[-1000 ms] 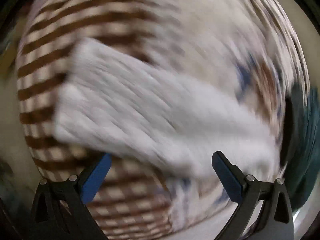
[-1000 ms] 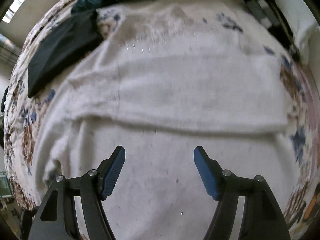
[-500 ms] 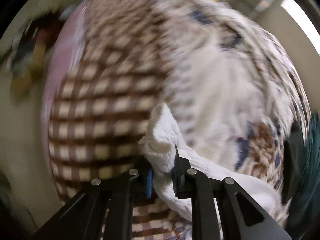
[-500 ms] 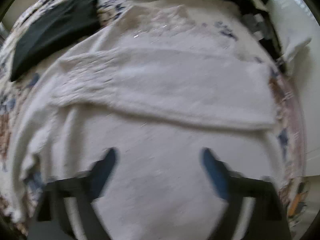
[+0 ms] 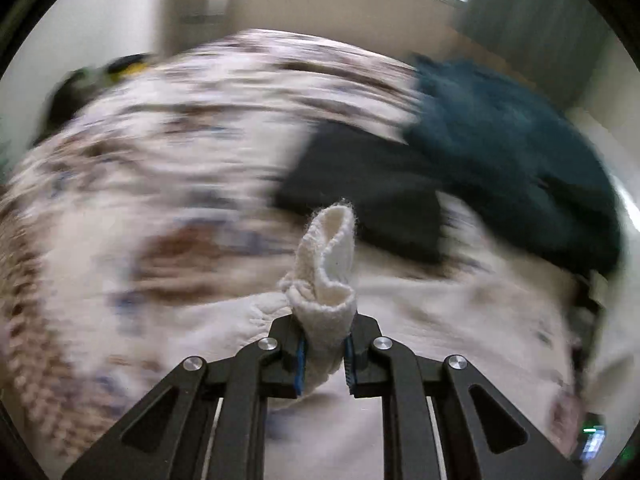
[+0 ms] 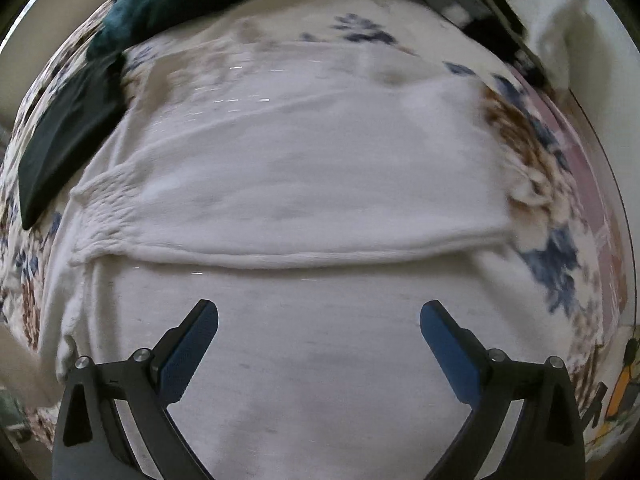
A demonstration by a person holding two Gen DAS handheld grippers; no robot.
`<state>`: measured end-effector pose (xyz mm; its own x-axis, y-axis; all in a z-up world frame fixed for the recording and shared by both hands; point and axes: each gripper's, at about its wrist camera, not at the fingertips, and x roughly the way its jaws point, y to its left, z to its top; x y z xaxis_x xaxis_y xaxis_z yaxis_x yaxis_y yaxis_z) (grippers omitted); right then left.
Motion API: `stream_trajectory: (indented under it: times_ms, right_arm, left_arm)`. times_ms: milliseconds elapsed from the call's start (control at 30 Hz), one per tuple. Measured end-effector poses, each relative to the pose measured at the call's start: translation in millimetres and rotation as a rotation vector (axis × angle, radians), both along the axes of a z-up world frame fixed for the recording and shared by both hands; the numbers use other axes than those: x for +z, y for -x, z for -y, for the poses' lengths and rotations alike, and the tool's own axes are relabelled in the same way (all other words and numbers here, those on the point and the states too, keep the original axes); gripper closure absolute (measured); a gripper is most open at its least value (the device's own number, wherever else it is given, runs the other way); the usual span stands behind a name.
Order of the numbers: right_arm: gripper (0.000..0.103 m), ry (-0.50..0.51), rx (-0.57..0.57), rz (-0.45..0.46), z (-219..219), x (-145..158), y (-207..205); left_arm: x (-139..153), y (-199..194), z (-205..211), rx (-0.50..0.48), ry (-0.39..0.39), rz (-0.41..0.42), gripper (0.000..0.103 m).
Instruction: Fold small clothes
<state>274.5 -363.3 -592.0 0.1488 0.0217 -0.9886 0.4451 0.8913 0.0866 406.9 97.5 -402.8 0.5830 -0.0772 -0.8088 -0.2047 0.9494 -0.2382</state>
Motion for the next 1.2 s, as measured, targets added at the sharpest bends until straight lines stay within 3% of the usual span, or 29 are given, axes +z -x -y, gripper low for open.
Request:
stream_trajectory:
  times_ms: [133, 233, 400, 467, 533, 567, 600, 633, 700, 767, 833, 900, 967, 1033, 1100, 1133, 1167, 1200]
  right_arm:
    - [0.001, -0.022, -0.079, -0.009, 59, -5, 14]
    - [0.001, -0.008, -0.141, -0.011, 107, -5, 23]
    - [0.001, -0.030, -0.207, -0.056, 172, -20, 41]
    - [0.001, -0.033, -0.205, -0.063, 187, -23, 48]
    - [0.001, -0.039, -0.200, -0.053, 195, -23, 55]
    - [0.001, -0.046, -0.197, -0.045, 201, -22, 58]
    - [0.001, -0.056, -0.195, -0.037, 205, -21, 61]
    - [0.001, -0.072, -0.195, -0.030, 209, -19, 64]
    - [0.001, -0.109, -0.197, -0.010, 217, -16, 70]
    - [0.001, -0.142, -0.195, 0.019, 221, -8, 70]
    - [0.001, -0.164, -0.188, 0.059, 220, 2, 64]
    - [0.006, -0.209, -0.168, 0.108, 216, 10, 52]
    - [0.019, -0.269, -0.149, 0.139, 207, 8, 29]
    - [0.023, -0.293, -0.130, 0.142, 195, 2, 8]
    - [0.024, -0.298, -0.104, 0.111, 182, -14, -16]
    - [0.037, -0.306, -0.098, 0.103, 179, -22, -25]
    - [0.072, -0.321, -0.090, 0.092, 174, -33, -36]
    - [0.093, -0.322, -0.083, 0.084, 171, -37, -42]
  left_arm:
    - [-12, -19, 162, -0.275, 0.059, -0.039, 0.091]
    - [-30, -12, 261, -0.455, 0.053, -0.072, 0.091]
    - [-66, 0, 369, -0.659, -0.022, -0.109, 0.091]
    - [-81, 3, 397, -0.693, -0.069, -0.136, 0.090]
    - [-98, 1, 409, -0.699, -0.049, -0.190, 0.083]
    - [-102, -1, 411, -0.696, -0.022, -0.214, 0.076]
    - [-103, -4, 407, -0.688, 0.018, -0.230, 0.061]
    - [-100, -6, 401, -0.677, 0.048, -0.231, 0.038]
    - [-89, -2, 388, -0.630, 0.094, -0.220, 0.016]
    - [-72, -1, 351, -0.560, 0.151, -0.199, 0.015]
    - [-56, 0, 304, -0.471, 0.137, -0.176, 0.010]
    - [-50, -1, 251, -0.363, 0.058, -0.166, 0.008]
    - [-53, -3, 210, -0.282, -0.034, -0.169, 0.008]
    - [-70, -10, 172, -0.210, -0.152, -0.197, 0.008]
    - [-93, -19, 143, -0.165, -0.221, -0.254, 0.008]
    - [-105, -23, 129, -0.142, -0.245, -0.277, 0.008]
    - [-115, -28, 115, -0.113, -0.269, -0.298, 0.008]
    - [-119, -31, 107, -0.095, -0.276, -0.304, 0.008]
